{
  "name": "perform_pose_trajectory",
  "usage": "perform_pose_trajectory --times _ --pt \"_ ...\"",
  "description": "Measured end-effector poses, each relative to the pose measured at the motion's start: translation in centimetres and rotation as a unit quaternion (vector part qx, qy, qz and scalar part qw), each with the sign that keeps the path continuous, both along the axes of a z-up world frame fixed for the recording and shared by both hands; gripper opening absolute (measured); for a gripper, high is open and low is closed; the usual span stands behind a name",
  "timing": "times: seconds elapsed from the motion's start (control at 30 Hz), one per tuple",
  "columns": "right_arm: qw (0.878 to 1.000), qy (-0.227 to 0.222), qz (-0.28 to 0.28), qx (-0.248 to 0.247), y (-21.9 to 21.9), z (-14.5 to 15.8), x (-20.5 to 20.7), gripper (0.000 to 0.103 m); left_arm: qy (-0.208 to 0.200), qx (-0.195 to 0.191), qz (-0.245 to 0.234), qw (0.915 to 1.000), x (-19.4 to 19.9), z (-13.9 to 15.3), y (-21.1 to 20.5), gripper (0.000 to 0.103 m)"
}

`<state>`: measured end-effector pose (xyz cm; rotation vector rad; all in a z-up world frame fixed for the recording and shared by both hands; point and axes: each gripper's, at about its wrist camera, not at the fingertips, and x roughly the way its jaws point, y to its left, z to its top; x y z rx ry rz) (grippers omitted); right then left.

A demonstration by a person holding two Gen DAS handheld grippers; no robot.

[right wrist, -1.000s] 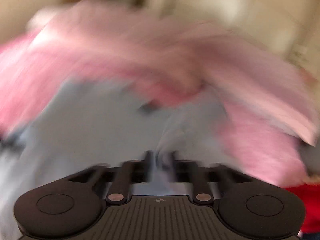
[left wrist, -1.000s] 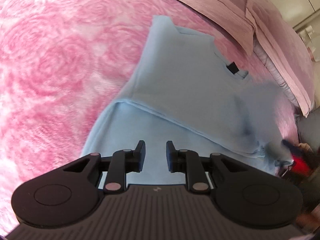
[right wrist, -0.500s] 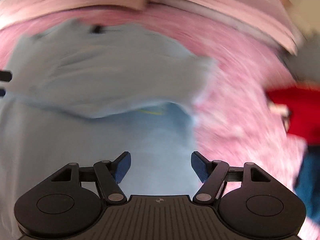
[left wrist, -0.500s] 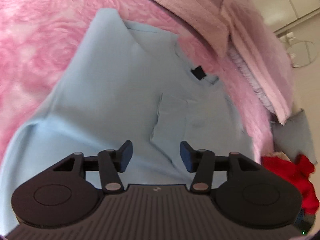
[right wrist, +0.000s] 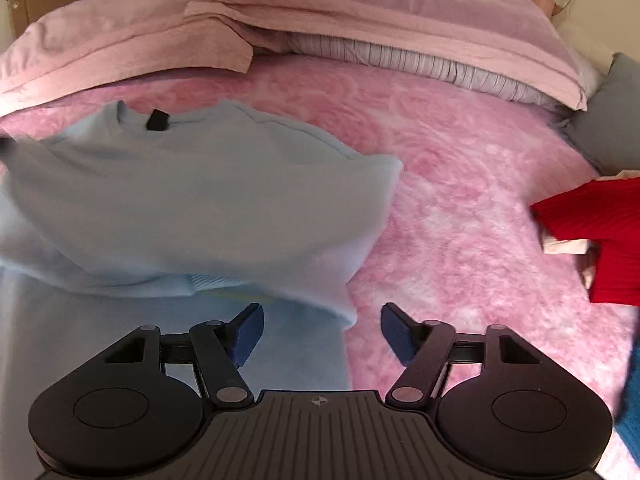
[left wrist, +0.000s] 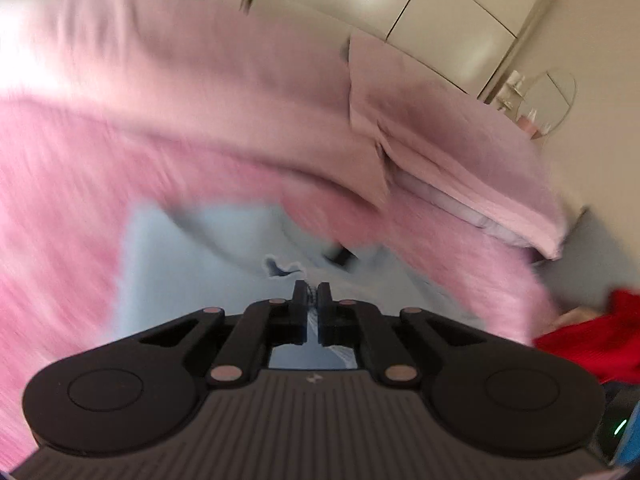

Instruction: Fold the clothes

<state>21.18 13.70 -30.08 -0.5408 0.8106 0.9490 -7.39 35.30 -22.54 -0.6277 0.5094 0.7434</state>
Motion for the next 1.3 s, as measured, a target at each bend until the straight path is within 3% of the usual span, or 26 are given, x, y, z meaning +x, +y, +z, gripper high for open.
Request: perform_pose_trajectory --times 0.07,0.13,0.2,0.3,0.33,0.37,0.4,0.47,0.53,0.67,0.8,0.87,0.93,1.0,1.03,1.13,1.2,1.27,1.3 --pt "1.000 0.011 -0.004 -0.008 0.5 -0.7 0.9 0.042 0.051 -0.013 0.015 0.9985 -1.2 -1.4 1.1 0.002" --pt "0.999 0.029 -0.010 -0.021 0.7 -1.3 1.7 0.039 0.072 -0.082 0.030 0.9936 -2.0 -4.4 2.7 0.003" --pt "0.999 0.036 -0.010 -0.017 0.5 -1.4 2.0 0.039 0.057 -0.117 0.050 0.9903 -2.4 -5.9 3.0 0.006" --pt "0.999 0.033 0.005 -0.008 0.4 -1.2 2.0 0.039 0.033 -0.168 0.081 0.9818 -3.0 -8.1 3.5 0.018" --pt "0.999 0.033 0.011 -0.005 0.3 -1.2 2.0 0.039 0.025 -0.185 0.091 0.9781 -3.2 -8.9 3.7 0.017" --pt "0.999 0.035 0.015 -0.002 0.3 -1.3 2.0 0.039 0.020 -0.197 0.101 0.9750 -3.3 -9.4 3.8 0.009" --pt "0.999 0.036 0.017 0.000 0.3 -1.4 2.0 0.036 0.023 -0.188 0.103 0.9764 -3.3 -9.2 3.9 0.002" --pt "0.999 0.039 0.016 0.005 0.1 -1.5 2.2 0.011 0.047 -0.139 0.080 0.9860 -2.9 -7.9 3.8 0.002" --pt "0.999 0.041 -0.003 0.009 -0.4 -1.4 2.4 0.011 0.088 -0.104 0.044 0.9897 -2.2 -7.3 3.5 0.002" --pt "0.999 0.013 0.019 -0.026 0.3 -1.8 1.2 0.013 0.131 -0.097 0.026 0.9863 -2.3 -7.5 3.0 0.005" --pt "0.997 0.023 0.037 -0.056 0.8 -0.4 1.2 0.013 0.130 -0.064 0.060 0.9876 -3.0 -5.0 2.6 0.007" --pt "0.998 0.037 0.026 -0.035 0.5 1.3 1.5 0.013 0.115 -0.050 0.052 0.9908 -2.3 -3.9 2.4 0.007" --pt "0.999 0.048 0.009 -0.001 0.3 3.0 1.9 0.019 0.098 -0.042 0.033 0.9938 -1.3 -3.1 2.2 0.011" --pt "0.998 0.057 0.006 0.037 1.0 4.1 2.1 0.056 0.104 -0.035 -0.002 0.9940 0.8 -4.0 2.1 0.015" --pt "0.997 0.059 0.011 0.052 1.7 4.2 2.1 0.060 0.113 -0.033 -0.013 0.9930 1.6 -4.8 2.2 0.015" --pt "0.997 0.057 0.028 0.036 3.8 1.4 2.1 0.060 0.156 -0.038 -0.025 0.9868 3.3 -8.2 2.7 0.021" --pt "0.998 0.059 0.031 0.003 4.6 -1.6 2.2 0.061 0.147 -0.036 -0.019 0.9883 2.7 -9.2 2.9 0.021" --pt "0.997 0.078 0.011 -0.004 4.1 -2.1 2.8 0.062 0.145 -0.045 -0.007 0.9884 2.0 -8.3 2.7 0.022" --pt "0.996 0.092 -0.006 0.000 3.5 -1.7 3.2 0.062 0.147 -0.038 -0.005 0.9883 1.4 -7.6 2.3 0.018"
